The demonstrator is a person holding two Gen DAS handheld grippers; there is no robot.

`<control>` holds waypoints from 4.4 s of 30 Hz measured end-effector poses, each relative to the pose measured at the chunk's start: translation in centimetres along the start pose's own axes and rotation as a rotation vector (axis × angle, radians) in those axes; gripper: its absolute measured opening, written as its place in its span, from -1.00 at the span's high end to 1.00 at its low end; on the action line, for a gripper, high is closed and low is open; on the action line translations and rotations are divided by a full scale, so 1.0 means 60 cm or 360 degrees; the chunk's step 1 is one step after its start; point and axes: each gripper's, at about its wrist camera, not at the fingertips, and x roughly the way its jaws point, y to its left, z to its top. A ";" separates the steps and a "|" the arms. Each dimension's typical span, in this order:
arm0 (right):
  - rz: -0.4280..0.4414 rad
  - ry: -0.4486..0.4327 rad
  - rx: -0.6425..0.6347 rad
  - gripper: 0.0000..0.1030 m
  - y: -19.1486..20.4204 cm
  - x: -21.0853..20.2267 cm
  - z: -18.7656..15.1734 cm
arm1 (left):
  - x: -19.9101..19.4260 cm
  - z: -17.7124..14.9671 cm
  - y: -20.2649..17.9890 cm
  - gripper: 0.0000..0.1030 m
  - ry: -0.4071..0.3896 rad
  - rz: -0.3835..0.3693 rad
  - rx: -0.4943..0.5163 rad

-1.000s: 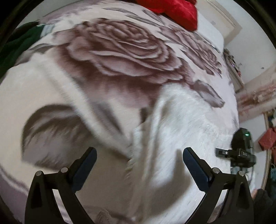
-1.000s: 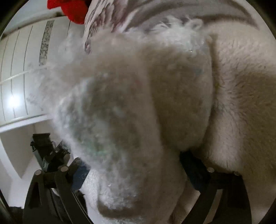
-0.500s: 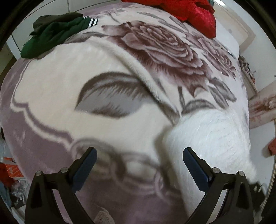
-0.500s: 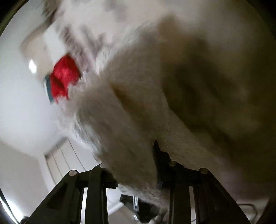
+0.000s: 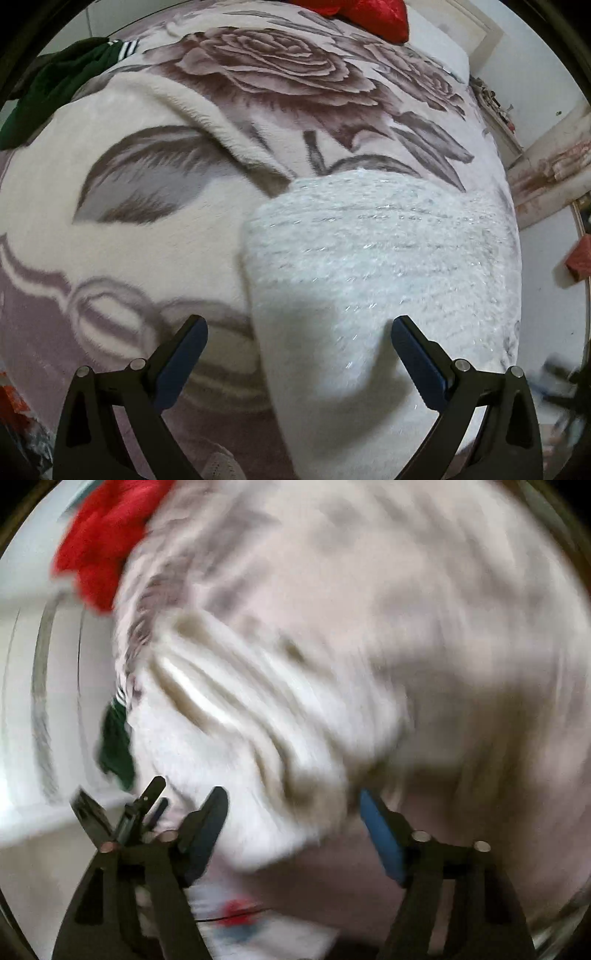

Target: Fold large clothes

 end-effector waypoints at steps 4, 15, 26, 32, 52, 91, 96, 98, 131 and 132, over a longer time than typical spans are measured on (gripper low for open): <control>-0.0045 0.0148 -0.0467 -0.57 0.115 0.056 0.114 | 0.002 -0.003 0.005 -1.00 -0.0038 0.0016 -0.0039; -0.0019 0.0569 -0.0722 0.60 0.243 0.263 0.146 | -0.013 -0.056 0.038 -1.00 -0.0035 0.0125 -0.0248; 0.0063 0.0403 -0.0538 0.68 0.276 0.106 0.234 | -0.024 -0.052 -0.021 -1.00 -0.0063 -0.0063 -0.0319; -0.0224 0.0534 -0.0452 0.67 0.170 0.286 0.309 | 0.035 -0.031 -0.063 -1.00 0.0035 -0.0184 -0.0215; 0.0094 0.0761 -0.0283 0.76 0.026 0.155 0.125 | 0.057 -0.042 -0.079 -1.00 0.0043 -0.0032 -0.0097; -0.0212 0.0234 -0.0617 0.79 0.195 0.189 0.282 | -0.007 0.024 -0.148 -1.00 -0.0053 0.0420 -0.0084; -0.0117 0.0458 -0.0460 0.73 0.147 0.228 0.310 | 0.001 0.020 -0.142 -1.00 -0.0044 0.0439 -0.0078; -0.0030 0.0540 -0.0478 0.44 0.144 0.208 0.302 | 0.005 0.009 -0.136 -1.00 -0.0024 0.0452 -0.0085; 0.0189 0.0435 -0.0479 0.19 0.184 0.178 0.256 | -0.014 0.043 -0.045 -1.00 -0.0098 0.0567 -0.0171; 0.0169 0.0460 -0.0482 0.19 0.186 0.201 0.258 | -0.007 0.049 -0.046 -1.00 -0.0095 0.0570 -0.0167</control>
